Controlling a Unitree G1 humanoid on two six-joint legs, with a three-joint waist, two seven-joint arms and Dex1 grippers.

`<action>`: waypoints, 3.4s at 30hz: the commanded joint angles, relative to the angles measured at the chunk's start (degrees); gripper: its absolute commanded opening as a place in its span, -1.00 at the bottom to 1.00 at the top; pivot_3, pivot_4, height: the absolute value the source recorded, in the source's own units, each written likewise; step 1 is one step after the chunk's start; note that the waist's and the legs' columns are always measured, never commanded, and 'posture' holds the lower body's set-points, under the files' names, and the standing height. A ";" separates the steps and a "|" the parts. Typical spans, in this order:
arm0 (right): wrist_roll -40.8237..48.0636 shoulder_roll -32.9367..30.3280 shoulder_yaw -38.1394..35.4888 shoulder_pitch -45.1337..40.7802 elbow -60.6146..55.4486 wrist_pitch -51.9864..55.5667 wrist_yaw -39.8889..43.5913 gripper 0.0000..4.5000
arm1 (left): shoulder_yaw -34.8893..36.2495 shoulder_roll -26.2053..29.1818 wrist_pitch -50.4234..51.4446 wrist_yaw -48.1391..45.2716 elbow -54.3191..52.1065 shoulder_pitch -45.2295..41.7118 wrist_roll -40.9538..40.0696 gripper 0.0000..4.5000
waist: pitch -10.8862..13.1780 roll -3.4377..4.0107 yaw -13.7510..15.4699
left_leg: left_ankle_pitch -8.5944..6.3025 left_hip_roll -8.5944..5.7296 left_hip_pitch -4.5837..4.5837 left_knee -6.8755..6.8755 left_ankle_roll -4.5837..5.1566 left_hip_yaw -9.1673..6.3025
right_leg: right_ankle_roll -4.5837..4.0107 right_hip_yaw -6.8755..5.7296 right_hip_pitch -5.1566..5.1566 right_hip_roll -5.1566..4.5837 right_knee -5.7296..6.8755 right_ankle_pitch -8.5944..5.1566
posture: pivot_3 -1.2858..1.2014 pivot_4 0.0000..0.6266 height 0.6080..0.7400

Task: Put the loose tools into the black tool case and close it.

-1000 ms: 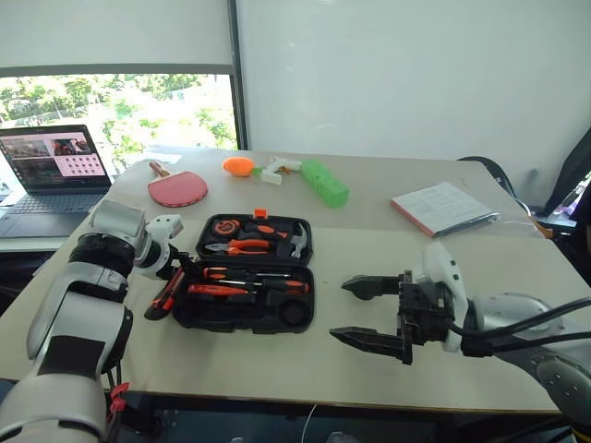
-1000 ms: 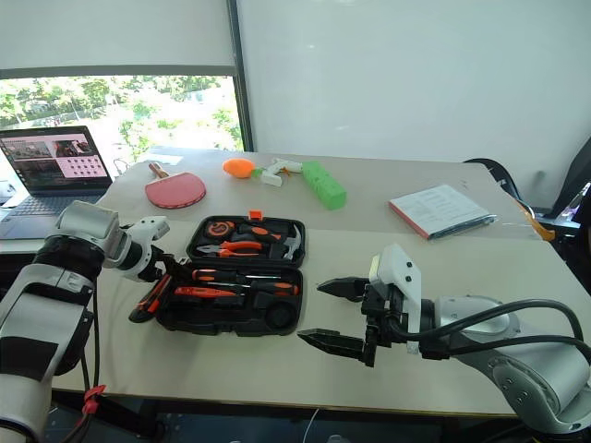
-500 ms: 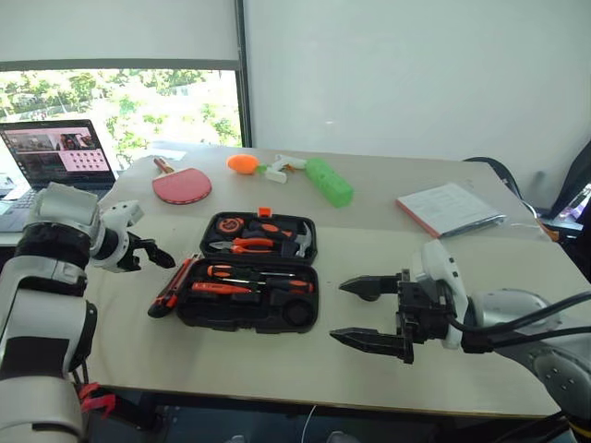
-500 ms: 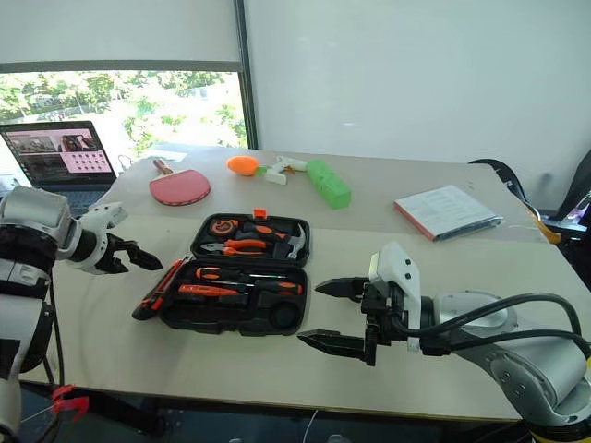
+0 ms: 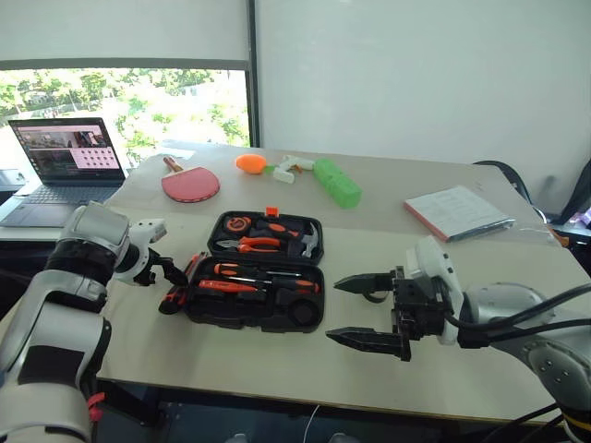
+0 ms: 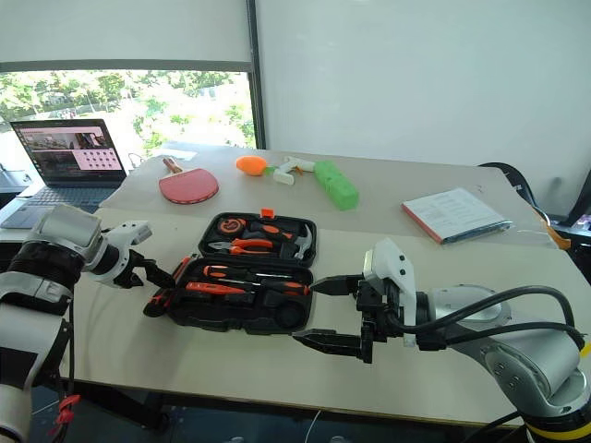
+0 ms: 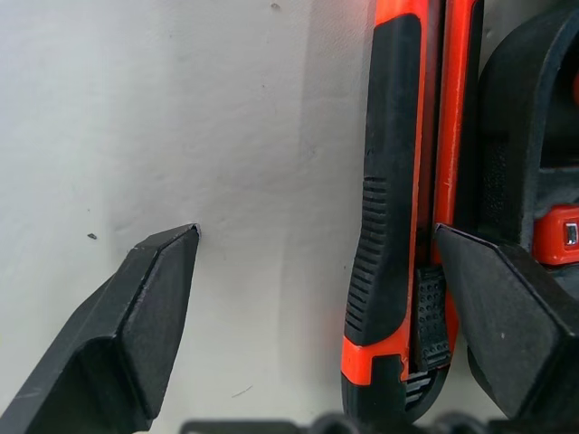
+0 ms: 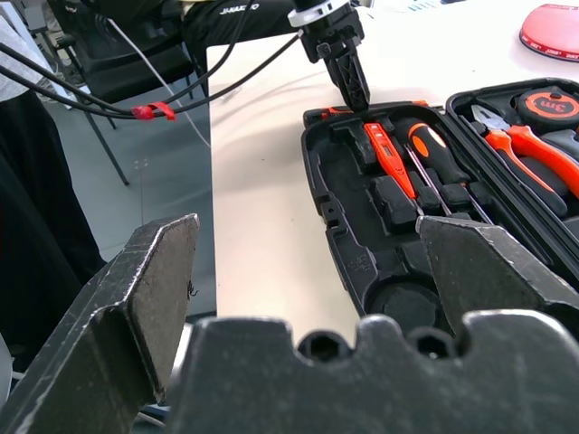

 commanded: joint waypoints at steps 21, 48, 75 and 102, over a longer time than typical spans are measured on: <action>0.27 0.29 -1.81 2.96 -1.86 -0.88 -2.33 1.00 | -5.64 1.01 -3.36 -7.51 1.99 -6.34 3.81 0.98 | 0.03 -0.04 -0.56 | 0.00 -0.04 -0.13 0.01 0.00 -0.12 | 0.06 -0.05 -0.08 -0.03 0.00 -0.03 | 0.03 -0.52 1.00; 0.65 0.49 -0.82 1.35 -1.07 -0.10 -1.17 1.00 | -3.57 -3.03 -4.12 -5.94 3.55 -5.04 5.17 0.98 | 0.03 -0.05 -0.15 | 0.00 -0.19 -0.25 0.07 0.00 -0.24 | 0.12 -0.12 -0.09 -0.17 0.00 -0.05 | 0.03 -0.52 1.00; 1.83 1.00 -1.56 2.52 -1.86 -0.01 -3.34 1.00 | -2.13 -8.52 -8.13 -4.70 8.96 -4.54 7.78 0.98 | 0.00 0.00 0.94 | 0.01 -0.44 -0.15 0.16 0.01 -0.35 | 0.34 -0.12 0.13 -0.37 0.04 -0.09 | 0.03 -0.52 1.00; -1.97 -1.32 -0.93 2.74 -2.28 -2.25 -0.25 1.00 | -2.03 0.21 -29.78 -11.79 10.03 -6.27 13.27 -0.33 | -0.03 0.11 -0.68 | 0.01 -0.32 -0.04 0.11 0.00 -0.36 | 0.24 -0.05 0.11 -0.19 0.07 -0.04 | 0.03 -0.52 1.00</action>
